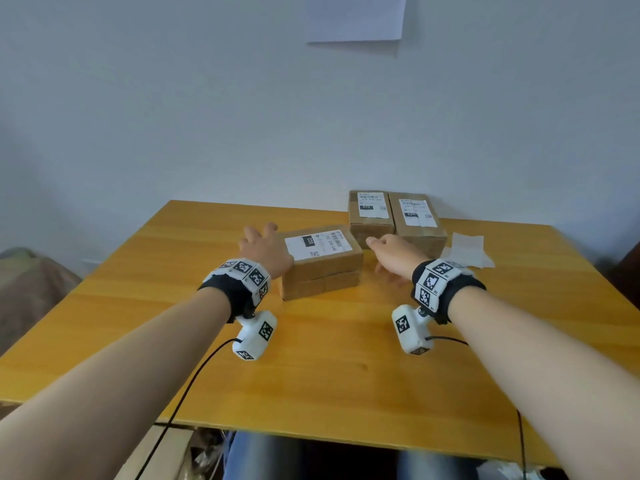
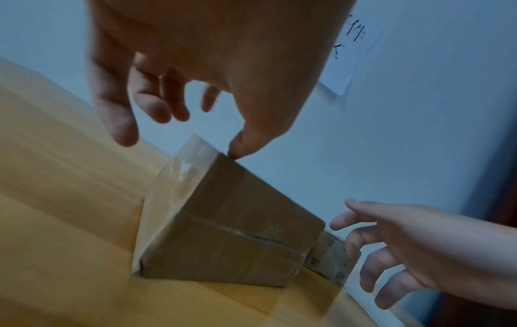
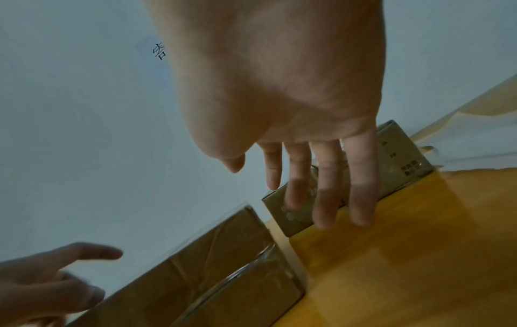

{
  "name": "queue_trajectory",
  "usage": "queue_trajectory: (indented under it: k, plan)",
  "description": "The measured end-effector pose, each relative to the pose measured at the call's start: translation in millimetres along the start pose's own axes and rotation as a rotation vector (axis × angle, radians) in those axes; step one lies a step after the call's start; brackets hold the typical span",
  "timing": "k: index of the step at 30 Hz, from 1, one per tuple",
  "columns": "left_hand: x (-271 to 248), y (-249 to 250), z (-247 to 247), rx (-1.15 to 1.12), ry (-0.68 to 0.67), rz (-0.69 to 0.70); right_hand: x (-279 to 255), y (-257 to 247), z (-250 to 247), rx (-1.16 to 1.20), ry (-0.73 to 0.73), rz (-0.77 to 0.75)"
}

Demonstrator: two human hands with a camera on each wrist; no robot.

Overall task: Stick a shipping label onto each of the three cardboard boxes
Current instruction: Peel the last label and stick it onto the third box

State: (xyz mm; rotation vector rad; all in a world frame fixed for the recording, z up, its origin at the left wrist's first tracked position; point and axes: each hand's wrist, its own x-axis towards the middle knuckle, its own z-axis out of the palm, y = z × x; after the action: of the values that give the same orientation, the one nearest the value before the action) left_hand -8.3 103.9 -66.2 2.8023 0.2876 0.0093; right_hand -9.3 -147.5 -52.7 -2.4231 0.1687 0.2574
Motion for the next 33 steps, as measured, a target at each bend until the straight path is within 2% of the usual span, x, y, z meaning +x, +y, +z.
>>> queue_trajectory:
  k: [1,3,5,7,9,11,13,16,22,24,28,31,33]
  plan:
    - [-3,0,0,-0.006,0.007,0.048,-3,-3,4,0.068,-0.064,0.018]
    - [4,-7,2,-0.067,-0.074,0.037,-4,-9,13,0.248,-0.173,0.022]
    - [13,-14,3,-0.168,-0.157,0.027,-2,-12,21,0.403,-0.227,-0.003]
    - [15,-14,1,-0.206,-0.181,0.01,2,-13,25,0.531,-0.256,-0.029]
    - [15,-10,-3,-0.209,-0.14,-0.026,5,-11,21,0.532,-0.266,-0.075]
    - [15,-5,-3,-0.192,-0.148,-0.086,9,-6,16,0.428,-0.28,-0.116]
    - [20,-1,1,-0.208,-0.158,-0.074,12,0,12,0.334,-0.283,-0.134]
    - [32,3,9,-0.317,-0.147,-0.149,19,9,5,0.292,-0.169,-0.16]
    - [43,22,13,-0.665,-0.172,-0.341,36,33,-26,0.18,0.339,-0.156]
    - [47,33,9,-0.682,-0.209,-0.356,44,45,-40,0.156,0.441,-0.106]
    - [66,54,7,-0.694,-0.212,-0.381,70,71,-60,0.127,0.511,0.049]
    - [84,65,19,-0.716,-0.194,-0.376,82,83,-64,0.109,0.467,0.203]
    - [97,72,24,-0.722,-0.16,-0.349,89,90,-61,0.113,0.403,0.252]
